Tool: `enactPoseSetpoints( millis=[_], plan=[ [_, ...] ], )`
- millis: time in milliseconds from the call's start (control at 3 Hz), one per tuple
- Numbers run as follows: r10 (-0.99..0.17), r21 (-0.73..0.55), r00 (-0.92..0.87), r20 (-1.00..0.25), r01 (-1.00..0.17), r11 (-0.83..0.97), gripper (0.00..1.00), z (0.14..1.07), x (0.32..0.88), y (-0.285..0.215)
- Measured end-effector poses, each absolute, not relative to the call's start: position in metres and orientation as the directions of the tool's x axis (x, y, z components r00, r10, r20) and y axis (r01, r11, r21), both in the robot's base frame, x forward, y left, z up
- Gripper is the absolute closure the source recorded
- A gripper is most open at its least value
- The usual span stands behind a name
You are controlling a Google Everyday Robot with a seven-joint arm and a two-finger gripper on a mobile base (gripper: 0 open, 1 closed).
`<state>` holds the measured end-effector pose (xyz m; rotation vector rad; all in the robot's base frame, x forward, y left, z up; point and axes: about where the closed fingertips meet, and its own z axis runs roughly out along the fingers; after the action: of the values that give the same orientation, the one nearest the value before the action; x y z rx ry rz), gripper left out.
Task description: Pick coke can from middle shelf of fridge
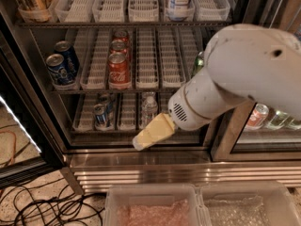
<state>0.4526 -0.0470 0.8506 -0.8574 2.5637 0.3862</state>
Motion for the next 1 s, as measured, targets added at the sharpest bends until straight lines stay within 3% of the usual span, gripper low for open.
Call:
enactPoseSetpoints(
  millis=[1000],
  plan=[
    [-0.29, 0.105, -0.734, -0.614, -0.44, 0.892, 0.0, 0.813, 0.513, -0.024]
  ],
)
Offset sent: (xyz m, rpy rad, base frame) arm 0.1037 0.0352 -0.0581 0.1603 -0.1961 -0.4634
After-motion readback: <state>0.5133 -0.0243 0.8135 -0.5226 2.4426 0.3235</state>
